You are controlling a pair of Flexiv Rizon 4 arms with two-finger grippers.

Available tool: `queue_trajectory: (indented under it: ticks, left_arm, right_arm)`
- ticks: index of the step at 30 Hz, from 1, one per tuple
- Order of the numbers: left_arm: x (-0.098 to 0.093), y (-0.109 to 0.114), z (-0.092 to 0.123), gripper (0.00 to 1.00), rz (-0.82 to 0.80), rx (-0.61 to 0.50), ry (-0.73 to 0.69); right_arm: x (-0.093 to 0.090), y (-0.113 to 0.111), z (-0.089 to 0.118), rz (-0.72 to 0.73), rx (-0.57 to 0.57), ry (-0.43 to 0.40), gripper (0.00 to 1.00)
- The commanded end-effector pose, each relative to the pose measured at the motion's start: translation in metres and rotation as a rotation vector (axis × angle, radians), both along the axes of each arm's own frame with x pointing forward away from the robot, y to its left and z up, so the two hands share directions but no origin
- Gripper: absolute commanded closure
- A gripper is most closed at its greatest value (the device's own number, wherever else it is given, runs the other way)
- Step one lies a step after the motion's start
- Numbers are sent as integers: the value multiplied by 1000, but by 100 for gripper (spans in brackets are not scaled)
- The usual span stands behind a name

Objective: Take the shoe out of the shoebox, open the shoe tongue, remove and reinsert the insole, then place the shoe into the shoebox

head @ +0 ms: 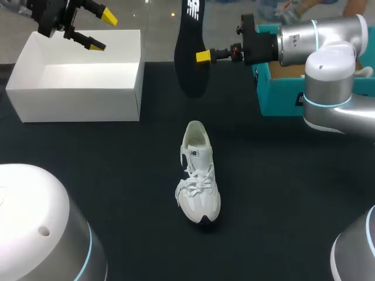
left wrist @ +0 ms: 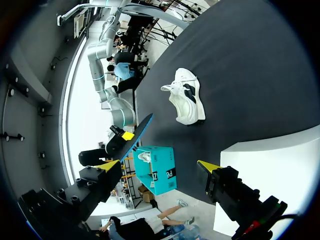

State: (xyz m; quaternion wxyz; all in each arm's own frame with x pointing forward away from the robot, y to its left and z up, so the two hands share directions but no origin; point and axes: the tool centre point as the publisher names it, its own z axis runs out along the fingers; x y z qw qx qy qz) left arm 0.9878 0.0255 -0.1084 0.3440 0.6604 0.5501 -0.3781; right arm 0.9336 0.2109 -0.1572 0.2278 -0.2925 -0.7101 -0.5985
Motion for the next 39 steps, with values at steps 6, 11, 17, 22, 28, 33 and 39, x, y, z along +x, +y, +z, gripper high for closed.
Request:
queue_trajectory:
  ticks: [6,11,17,22,28,33,39]
  left_arm:
    - [0,1,0,0,0,3,-1]
    - [0,1,0,0,0,3,-1]
    - [0,1,0,0,0,3,-1]
    - [0,1,0,0,0,3,-1]
    - [0,1,0,0,0,3,-1]
    - [0,1,0,0,0,3,-1]
    - [0,1,0,0,0,3,-1]
  right_arm:
    - [-15,12,-52,11,-123,-27,100]
    - [-28,12,-73,1,-104,-15,100]
    - [-38,17,-98,-43,-112,-24,100]
    - [-40,23,-117,-97,-146,-50,100]
    - [-37,24,-129,-121,-153,-53,100]
    - [-40,29,-138,-106,-154,-26,100]
    - [-48,30,-145,-102,-158,3,100]
